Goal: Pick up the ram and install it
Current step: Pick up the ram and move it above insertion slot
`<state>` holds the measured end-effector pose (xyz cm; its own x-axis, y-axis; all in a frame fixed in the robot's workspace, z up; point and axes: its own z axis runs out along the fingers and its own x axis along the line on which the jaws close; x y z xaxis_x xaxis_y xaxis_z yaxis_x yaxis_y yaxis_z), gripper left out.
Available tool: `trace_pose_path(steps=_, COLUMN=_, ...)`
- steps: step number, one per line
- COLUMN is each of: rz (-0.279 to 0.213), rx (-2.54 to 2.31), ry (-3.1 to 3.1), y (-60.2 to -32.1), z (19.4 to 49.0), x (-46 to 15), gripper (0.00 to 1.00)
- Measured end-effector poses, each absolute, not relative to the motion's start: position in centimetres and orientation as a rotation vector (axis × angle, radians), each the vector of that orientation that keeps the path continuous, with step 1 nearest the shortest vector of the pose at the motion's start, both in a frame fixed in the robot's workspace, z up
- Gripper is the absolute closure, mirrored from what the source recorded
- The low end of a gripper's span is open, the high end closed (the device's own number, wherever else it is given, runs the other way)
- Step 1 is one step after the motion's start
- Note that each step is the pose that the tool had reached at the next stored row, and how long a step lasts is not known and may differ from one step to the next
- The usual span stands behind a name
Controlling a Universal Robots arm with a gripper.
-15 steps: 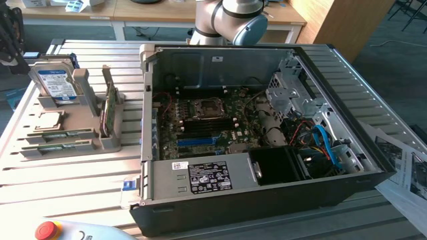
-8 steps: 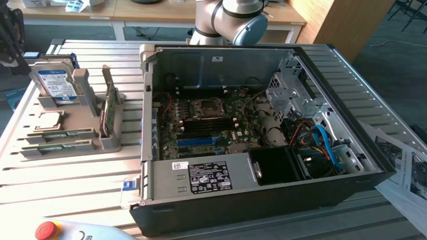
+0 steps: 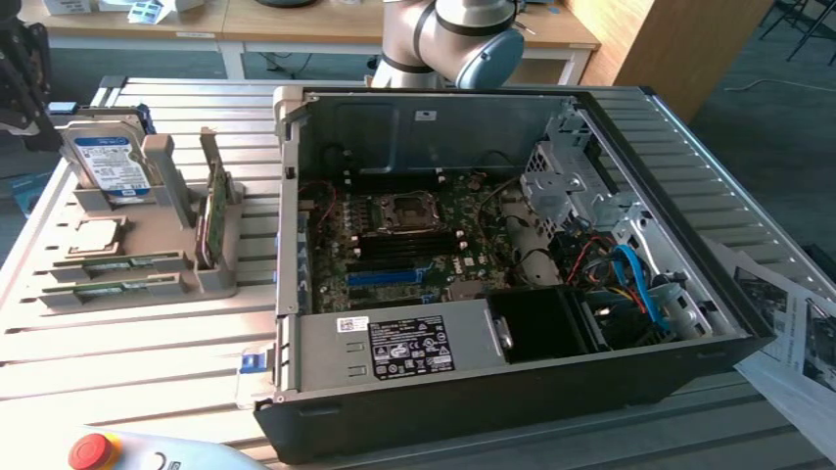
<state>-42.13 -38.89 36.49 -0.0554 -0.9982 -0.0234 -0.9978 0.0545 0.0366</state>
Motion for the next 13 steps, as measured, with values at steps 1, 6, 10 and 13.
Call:
trace_pose_path(steps=1, rz=-0.067, rx=2.153, ry=-2.275, y=-38.9, z=36.4, x=-42.1, gripper=0.89)
trace_pose_path(steps=6, rz=-0.067, rx=2.153, ry=-2.275, y=-38.9, z=36.0, x=-42.1, gripper=0.89)
trace_pose_path(steps=10, rz=-0.067, rx=2.153, ry=-2.275, y=-38.9, z=35.6, x=-42.1, gripper=0.89)
trace_pose_path(steps=13, rz=-0.067, rx=2.153, ry=-2.275, y=-38.9, z=35.3, x=-42.1, gripper=0.89)
